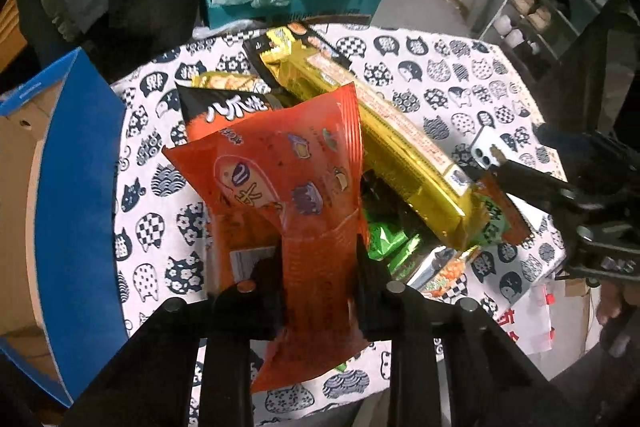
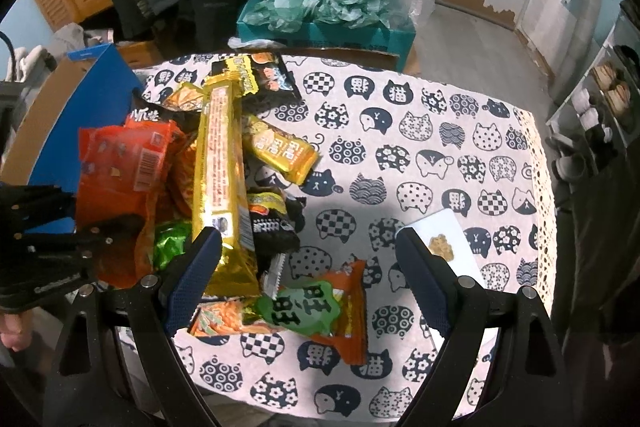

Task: Organize snacks
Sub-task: 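Grasp the orange snack bag with the left gripper while the right grasps a yellow bar, then lift the orange bag and yellow bar and carry both over the box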

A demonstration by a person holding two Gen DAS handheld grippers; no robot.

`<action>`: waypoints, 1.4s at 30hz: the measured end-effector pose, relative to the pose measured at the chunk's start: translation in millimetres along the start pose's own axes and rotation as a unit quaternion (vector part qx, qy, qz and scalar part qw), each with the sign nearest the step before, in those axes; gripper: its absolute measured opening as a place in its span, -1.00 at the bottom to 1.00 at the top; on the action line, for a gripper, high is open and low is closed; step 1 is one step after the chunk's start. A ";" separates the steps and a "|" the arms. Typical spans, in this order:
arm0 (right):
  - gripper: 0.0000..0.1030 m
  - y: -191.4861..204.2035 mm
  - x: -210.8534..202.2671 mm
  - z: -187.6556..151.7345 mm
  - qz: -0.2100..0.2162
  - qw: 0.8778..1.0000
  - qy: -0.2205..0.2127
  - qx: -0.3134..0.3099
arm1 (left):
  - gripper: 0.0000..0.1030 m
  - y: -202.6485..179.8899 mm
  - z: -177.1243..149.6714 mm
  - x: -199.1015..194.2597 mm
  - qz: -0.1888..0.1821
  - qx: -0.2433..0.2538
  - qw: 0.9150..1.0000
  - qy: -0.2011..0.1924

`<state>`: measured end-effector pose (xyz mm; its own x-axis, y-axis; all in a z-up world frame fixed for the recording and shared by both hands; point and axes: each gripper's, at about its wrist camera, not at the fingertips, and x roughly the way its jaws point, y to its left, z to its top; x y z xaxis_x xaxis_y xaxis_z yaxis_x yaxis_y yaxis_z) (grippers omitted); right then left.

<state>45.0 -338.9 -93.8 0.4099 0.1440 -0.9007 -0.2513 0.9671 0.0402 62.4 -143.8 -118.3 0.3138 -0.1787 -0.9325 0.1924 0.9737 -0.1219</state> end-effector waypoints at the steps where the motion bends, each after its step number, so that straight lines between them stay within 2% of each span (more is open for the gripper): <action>1: 0.69 2.2 0.5 2.0 0.002 1.000 0.000 -0.002 | -0.48 0.8 -0.1 -5.5 -0.002 0.003 1.000 -0.006; 11: 0.69 35.0 28.4 36.3 0.031 0.999 0.022 -0.040 | -0.48 31.8 -3.5 -42.4 -0.005 0.011 0.999 -0.051; 19: 0.67 55.2 74.5 47.5 0.033 0.996 0.064 -0.052 | -0.48 72.8 -9.8 -49.5 -0.014 -0.014 0.998 -0.057; 22: 0.36 63.7 88.3 48.3 0.030 0.994 0.077 -0.067 | -0.48 85.4 -9.2 -49.8 -0.011 -0.023 0.998 -0.058; 27: -0.34 68.5 98.9 49.2 0.032 0.994 0.083 -0.067 | -0.48 101.7 -10.1 -56.0 -0.005 -0.030 0.997 -0.066; 31: -0.38 68.8 88.6 51.1 0.033 0.995 0.072 -0.057 | -0.48 109.4 -12.6 -63.9 0.001 -0.028 0.997 -0.075; 32: -0.46 68.1 84.4 51.6 0.035 0.996 0.065 -0.054 | -0.48 110.1 -14.0 -65.5 0.003 -0.027 0.997 -0.077; 37: -0.46 65.1 64.1 56.1 0.044 0.997 0.043 -0.036 | -0.48 119.3 -16.8 -75.6 0.002 -0.032 0.996 -0.085; 42: -0.46 67.0 61.6 56.5 0.045 0.997 0.047 -0.029 | -0.48 125.1 -19.9 -82.2 0.003 -0.037 0.995 -0.089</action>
<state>102.9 -253.4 -122.2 0.2997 0.2064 -0.9314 -0.3339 0.9372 0.1003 42.1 -4.5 -63.6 0.4759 -0.1891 -0.8590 0.1232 0.9813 -0.1478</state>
